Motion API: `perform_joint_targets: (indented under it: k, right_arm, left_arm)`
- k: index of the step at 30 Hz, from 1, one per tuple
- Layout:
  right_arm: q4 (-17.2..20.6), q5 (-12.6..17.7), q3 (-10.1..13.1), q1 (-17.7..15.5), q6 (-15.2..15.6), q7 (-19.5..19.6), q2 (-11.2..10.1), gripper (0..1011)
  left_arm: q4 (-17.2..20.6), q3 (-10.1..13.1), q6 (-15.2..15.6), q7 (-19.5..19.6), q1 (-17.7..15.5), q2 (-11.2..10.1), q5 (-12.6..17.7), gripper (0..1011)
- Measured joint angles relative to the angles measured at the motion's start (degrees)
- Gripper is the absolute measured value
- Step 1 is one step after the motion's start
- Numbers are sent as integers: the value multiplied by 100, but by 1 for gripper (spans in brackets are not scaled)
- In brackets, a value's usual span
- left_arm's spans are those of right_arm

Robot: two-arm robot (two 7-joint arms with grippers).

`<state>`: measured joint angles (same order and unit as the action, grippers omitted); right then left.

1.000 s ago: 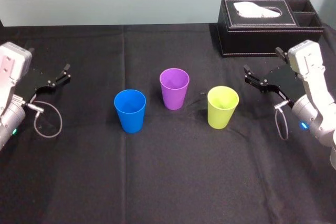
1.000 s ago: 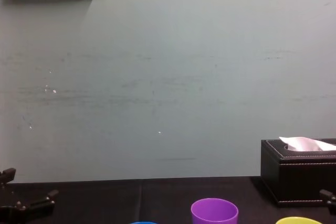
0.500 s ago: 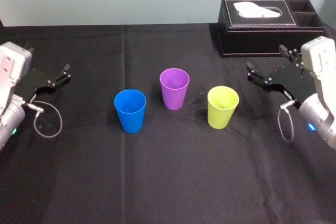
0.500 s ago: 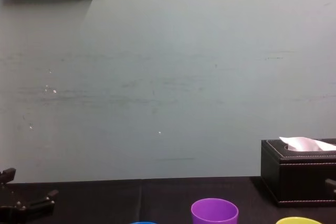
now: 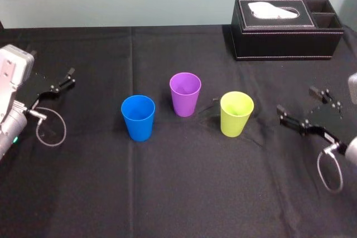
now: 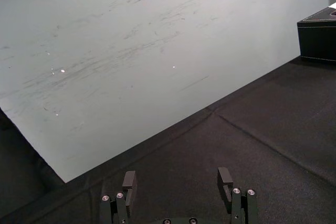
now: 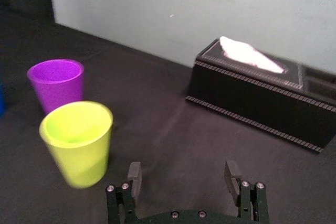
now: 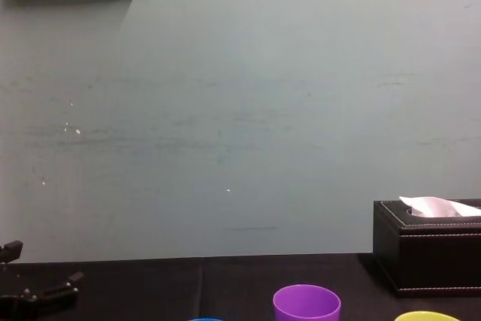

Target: Stack the three plastic cups sequentially using one hand.

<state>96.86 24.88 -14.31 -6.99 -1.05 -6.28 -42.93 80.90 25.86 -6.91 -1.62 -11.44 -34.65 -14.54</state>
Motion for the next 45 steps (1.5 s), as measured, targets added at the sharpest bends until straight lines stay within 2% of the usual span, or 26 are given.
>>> perform_joint_targets:
  k: [7,14,28,45]
  right_arm:
    - [431,464,325,-650,199,-564,-373,1004]
    - [592,547,316,-803,266,-917,-410,1004]
    - [495,289,79,-462,501,-1066,40,1004]
    - [-41,-68,-196,159,655,-1283,662,1004]
  left_arm:
    - [0,0,0,0,0,0,0,1010]
    - [0,0,0,0,1,0,0,1010]
    - [0,0,0,0,0,0,0,1010]
    - [0,0,0,0,0,0,0,1010]
